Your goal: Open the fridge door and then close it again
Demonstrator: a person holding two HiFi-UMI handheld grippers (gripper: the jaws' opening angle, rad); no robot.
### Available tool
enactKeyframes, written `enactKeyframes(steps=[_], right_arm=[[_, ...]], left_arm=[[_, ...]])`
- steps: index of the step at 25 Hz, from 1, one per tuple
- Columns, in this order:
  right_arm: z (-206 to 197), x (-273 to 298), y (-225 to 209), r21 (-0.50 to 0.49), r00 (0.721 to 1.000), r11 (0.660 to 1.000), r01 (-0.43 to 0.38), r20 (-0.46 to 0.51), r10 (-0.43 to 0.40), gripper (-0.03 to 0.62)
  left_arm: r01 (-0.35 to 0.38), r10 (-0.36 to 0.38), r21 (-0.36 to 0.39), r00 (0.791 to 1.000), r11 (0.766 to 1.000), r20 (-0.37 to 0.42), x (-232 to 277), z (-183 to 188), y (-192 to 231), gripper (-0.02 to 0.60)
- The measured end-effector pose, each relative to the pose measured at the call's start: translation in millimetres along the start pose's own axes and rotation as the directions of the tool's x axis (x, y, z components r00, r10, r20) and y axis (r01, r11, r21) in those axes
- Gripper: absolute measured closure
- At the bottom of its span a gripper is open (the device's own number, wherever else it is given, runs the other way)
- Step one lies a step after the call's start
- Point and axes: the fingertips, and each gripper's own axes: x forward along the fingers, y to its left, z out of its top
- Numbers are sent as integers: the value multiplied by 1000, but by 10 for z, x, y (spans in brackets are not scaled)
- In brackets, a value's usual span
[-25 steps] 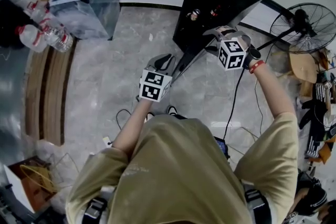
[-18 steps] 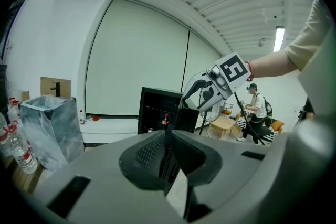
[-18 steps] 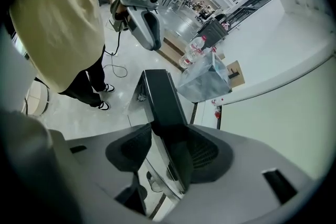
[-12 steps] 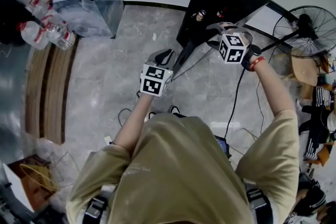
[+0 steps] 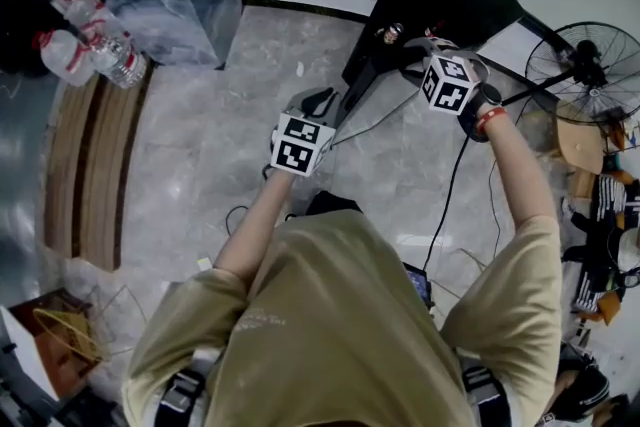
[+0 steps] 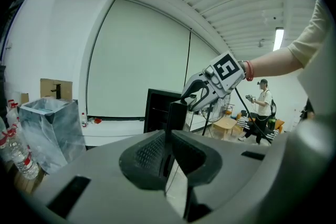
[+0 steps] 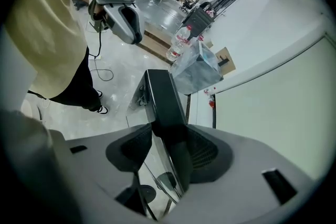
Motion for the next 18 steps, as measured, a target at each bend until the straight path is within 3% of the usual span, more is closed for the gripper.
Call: enactKeyframes(steps=[18], right_arm=[[11,468,-785,115,998,993,27,52,-33,384]], left_arm=[[-34,34,-2,999,999,-15,830,261,684,532]])
